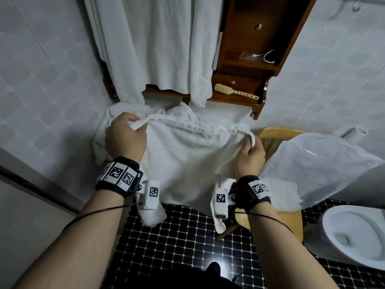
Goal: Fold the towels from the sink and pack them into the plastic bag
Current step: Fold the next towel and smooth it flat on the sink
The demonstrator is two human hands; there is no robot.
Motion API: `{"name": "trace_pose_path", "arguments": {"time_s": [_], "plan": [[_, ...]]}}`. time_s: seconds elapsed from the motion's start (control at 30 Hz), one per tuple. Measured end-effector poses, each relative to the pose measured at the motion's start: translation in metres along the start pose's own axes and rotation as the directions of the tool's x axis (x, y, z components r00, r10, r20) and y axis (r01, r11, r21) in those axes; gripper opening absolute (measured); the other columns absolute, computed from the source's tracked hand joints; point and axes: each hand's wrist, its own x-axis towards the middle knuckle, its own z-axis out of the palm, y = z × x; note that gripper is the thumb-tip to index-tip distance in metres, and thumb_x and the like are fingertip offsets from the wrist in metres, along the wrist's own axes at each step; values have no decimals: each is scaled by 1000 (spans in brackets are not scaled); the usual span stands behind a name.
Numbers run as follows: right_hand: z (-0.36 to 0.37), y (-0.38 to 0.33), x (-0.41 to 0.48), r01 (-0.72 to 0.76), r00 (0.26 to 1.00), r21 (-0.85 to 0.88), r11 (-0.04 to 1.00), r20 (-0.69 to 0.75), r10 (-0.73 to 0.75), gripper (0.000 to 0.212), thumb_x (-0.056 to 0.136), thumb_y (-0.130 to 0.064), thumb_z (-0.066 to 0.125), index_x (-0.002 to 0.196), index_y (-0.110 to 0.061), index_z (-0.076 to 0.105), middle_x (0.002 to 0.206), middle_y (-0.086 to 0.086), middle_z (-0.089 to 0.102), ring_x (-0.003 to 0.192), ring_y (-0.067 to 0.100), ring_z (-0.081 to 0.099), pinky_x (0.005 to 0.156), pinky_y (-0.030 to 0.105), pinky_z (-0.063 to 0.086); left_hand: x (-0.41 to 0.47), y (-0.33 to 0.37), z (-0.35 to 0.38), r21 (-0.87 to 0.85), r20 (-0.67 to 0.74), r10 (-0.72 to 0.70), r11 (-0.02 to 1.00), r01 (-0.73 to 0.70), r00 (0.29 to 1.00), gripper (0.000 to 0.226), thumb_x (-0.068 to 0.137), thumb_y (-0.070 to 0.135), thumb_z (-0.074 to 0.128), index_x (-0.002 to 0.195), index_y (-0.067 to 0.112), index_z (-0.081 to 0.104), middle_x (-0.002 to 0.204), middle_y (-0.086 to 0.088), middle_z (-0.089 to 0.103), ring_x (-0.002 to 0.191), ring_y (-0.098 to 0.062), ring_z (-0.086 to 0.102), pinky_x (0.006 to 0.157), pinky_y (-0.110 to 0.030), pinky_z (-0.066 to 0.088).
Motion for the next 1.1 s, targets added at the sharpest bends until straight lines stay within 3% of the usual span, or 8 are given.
{"name": "trace_pose_path", "arguments": {"time_s": [0.17, 0.33, 0.47, 0.57, 0.7, 0.83, 1.0, 1.1], "plan": [[0, -44, -2, 362, 930, 61, 930, 48, -365, 26, 103, -8, 53, 123, -12, 71, 108, 2, 75, 90, 4, 62, 78, 10, 43, 2, -29, 10, 331, 333, -157, 943, 41, 930, 15, 90, 24, 60, 82, 12, 65, 95, -14, 70, 95, -42, 67, 74, -37, 48], [1, -85, -18, 506, 846, 63, 860, 158, -509, 32, 98, -13, 55, 124, -23, 70, 105, -1, 78, 93, 22, 70, 82, 34, 55, -17, -62, 17, 585, 596, -385, 809, -53, 705, 36, 95, 22, 58, 126, 5, 64, 129, -20, 65, 113, -39, 65, 90, -39, 55], [1, -96, -30, 586, 771, -39, 809, 333, -543, 34, 100, -48, 44, 127, -38, 64, 97, -1, 78, 91, 31, 72, 76, 46, 56, -28, -66, 19, 457, 809, -305, 864, -212, 502, 12, 97, 23, 59, 105, 15, 64, 121, -15, 67, 109, -33, 65, 85, -33, 49], [5, -98, -34, 632, 737, -73, 772, 366, -569, 37, 97, -44, 43, 129, -41, 62, 95, 2, 77, 87, 33, 71, 73, 46, 56, -36, -58, 31, 195, 890, -65, 949, -249, 451, 6, 89, 22, 67, 95, 22, 66, 105, -3, 71, 105, -26, 68, 80, -31, 49], [8, -96, -39, 669, 695, -82, 739, 421, -582, 41, 95, -33, 50, 134, -42, 58, 97, 0, 78, 89, 33, 72, 74, 47, 57, -55, -16, 35, -136, 819, 224, 970, -200, 529, 25, 88, 47, 76, 106, 31, 70, 102, 11, 75, 94, -7, 67, 83, -29, 55], [-1, -92, -36, 661, 689, -45, 749, 431, -582, 41, 95, -34, 49, 134, -43, 58, 102, -4, 77, 93, 28, 73, 78, 47, 57, -63, 4, 37, -235, 746, 304, 953, -193, 593, 19, 97, 45, 65, 101, 29, 73, 99, 6, 77, 95, -13, 71, 85, -38, 59], [-14, -82, -29, 648, 726, -177, 740, 436, -532, 38, 100, -37, 43, 133, -44, 60, 109, -6, 78, 100, 28, 71, 78, 46, 58, -64, 4, 35, -25, 641, 239, 956, -291, 729, 22, 100, 16, 50, 120, 17, 61, 108, -19, 71, 102, -43, 66, 88, -47, 54], [-13, -60, -21, 669, 695, -342, 660, 603, -391, 28, 104, -48, 48, 122, -35, 65, 104, 3, 77, 99, 34, 70, 78, 46, 58, -55, 4, 24, 36, 552, 173, 972, -231, 816, 32, 103, 11, 49, 133, 18, 57, 117, -22, 69, 110, -46, 62, 92, -48, 50]]}}
